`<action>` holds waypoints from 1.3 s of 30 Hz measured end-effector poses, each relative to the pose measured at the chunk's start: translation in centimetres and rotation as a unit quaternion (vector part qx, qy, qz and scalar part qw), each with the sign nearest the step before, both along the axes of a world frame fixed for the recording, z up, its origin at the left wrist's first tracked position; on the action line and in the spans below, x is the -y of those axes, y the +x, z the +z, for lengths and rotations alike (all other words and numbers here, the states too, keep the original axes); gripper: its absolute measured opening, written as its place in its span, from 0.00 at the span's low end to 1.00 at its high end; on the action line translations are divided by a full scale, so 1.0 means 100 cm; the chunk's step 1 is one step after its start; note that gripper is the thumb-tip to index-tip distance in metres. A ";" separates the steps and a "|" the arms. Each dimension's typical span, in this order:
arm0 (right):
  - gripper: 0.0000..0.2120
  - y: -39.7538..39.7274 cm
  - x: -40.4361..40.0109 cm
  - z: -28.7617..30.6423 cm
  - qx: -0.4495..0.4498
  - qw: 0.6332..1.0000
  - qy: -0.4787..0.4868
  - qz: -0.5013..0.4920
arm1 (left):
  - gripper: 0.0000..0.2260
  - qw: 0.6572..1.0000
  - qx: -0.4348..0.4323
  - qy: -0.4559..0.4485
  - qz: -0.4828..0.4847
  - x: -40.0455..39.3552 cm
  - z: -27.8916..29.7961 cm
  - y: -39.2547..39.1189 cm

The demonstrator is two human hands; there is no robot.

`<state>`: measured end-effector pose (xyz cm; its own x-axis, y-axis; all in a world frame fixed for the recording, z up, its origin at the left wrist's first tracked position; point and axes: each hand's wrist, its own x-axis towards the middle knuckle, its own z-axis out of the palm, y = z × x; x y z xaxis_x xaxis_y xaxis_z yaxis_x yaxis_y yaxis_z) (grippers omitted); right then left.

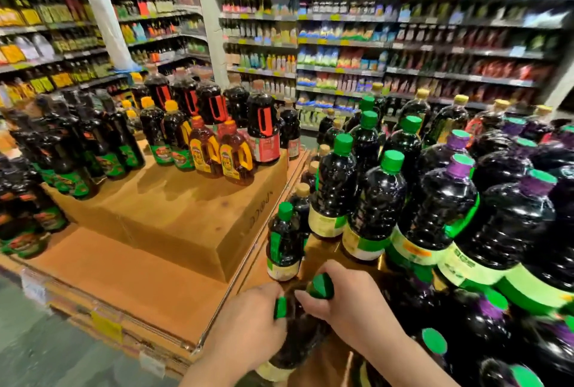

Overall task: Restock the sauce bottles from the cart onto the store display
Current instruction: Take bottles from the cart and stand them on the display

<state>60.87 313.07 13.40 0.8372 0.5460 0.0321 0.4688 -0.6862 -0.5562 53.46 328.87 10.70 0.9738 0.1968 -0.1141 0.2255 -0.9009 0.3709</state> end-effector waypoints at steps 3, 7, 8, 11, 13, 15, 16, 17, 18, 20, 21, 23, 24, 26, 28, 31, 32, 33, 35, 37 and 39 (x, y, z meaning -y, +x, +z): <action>0.20 0.000 -0.017 -0.004 -0.002 1.000 0.014 -0.024 | 0.08 1.000 0.000 -0.003 -0.012 -0.019 0.000 0.006; 0.18 -0.002 -0.038 -0.004 -0.028 0.997 0.054 -0.051 | 0.04 0.999 0.015 -0.048 -0.021 -0.046 -0.005 0.012; 0.18 -0.002 -0.043 -0.004 -0.038 0.995 0.066 -0.058 | 0.05 0.998 0.019 -0.056 -0.029 -0.052 -0.007 0.015; 0.19 -0.004 -0.057 -0.003 -0.067 0.993 0.070 -0.068 | 0.05 0.998 0.002 -0.047 -0.052 -0.068 -0.010 0.021; 0.20 -0.004 -0.065 -0.003 -0.093 0.992 0.064 -0.063 | 0.06 0.997 -0.021 -0.039 -0.061 -0.079 -0.011 0.025; 0.19 -0.004 -0.071 -0.004 -0.113 0.990 0.061 -0.063 | 0.06 0.996 -0.025 -0.043 -0.072 -0.088 -0.014 0.026; 0.18 -0.005 -0.074 -0.004 -0.120 0.988 0.063 -0.068 | 0.06 0.996 -0.025 -0.045 -0.079 -0.092 -0.015 0.026; 0.17 -0.006 -0.078 -0.005 -0.123 0.987 0.069 -0.076 | 0.06 0.995 -0.025 -0.045 -0.087 -0.096 -0.014 0.027; 0.17 -0.006 -0.082 -0.007 -0.121 0.986 0.074 -0.085 | 0.05 0.994 -0.022 -0.043 -0.094 -0.099 -0.014 0.027; 0.15 -0.008 -0.090 -0.008 -0.114 0.985 0.081 -0.104 | 0.06 0.994 -0.008 -0.038 -0.103 -0.106 -0.014 0.028; 0.15 -0.009 -0.095 -0.009 -0.116 0.983 0.086 -0.115 | 0.06 0.994 0.000 -0.038 -0.104 -0.110 -0.015 0.028; 0.14 -0.012 -0.103 -0.009 -0.132 0.977 0.101 -0.137 | 0.07 0.994 0.008 -0.049 -0.098 -0.117 -0.017 0.027; 0.14 -0.014 -0.106 -0.010 -0.135 0.975 0.104 -0.145 | 0.08 0.994 0.008 -0.056 -0.096 -0.120 -0.019 0.027; 0.14 -0.017 -0.114 -0.013 -0.120 0.977 0.092 -0.148 | 0.09 0.993 0.011 -0.065 -0.098 -0.127 -0.024 0.026; 0.15 -0.020 -0.121 -0.018 -0.102 0.981 0.071 -0.147 | 0.10 0.993 0.003 -0.064 -0.104 -0.134 -0.029 0.025; 0.18 -0.021 -0.132 -0.023 -0.087 0.985 0.035 -0.146 | 0.10 0.992 -0.019 -0.059 -0.106 -0.142 -0.039 0.028; 0.18 -0.021 -0.136 -0.024 -0.080 0.986 0.021 -0.147 | 0.10 0.992 -0.024 -0.054 -0.107 -0.144 -0.042 0.029; 0.19 -0.020 -0.139 -0.026 -0.082 0.985 0.013 -0.150 | 0.09 0.992 -0.028 -0.050 -0.109 -0.146 -0.045 0.030; 0.19 -0.016 -0.144 -0.031 -0.096 0.983 0.015 -0.157 | 0.08 0.992 -0.032 -0.043 -0.113 -0.148 -0.051 0.035; 0.18 -0.012 -0.150 -0.036 -0.104 0.981 0.016 -0.163 | 0.07 0.993 -0.034 -0.029 -0.113 -0.148 -0.057 0.040; 0.17 -0.008 -0.156 -0.042 -0.107 0.980 0.012 -0.168 | 0.05 0.994 -0.036 -0.011 -0.107 -0.150 -0.062 0.045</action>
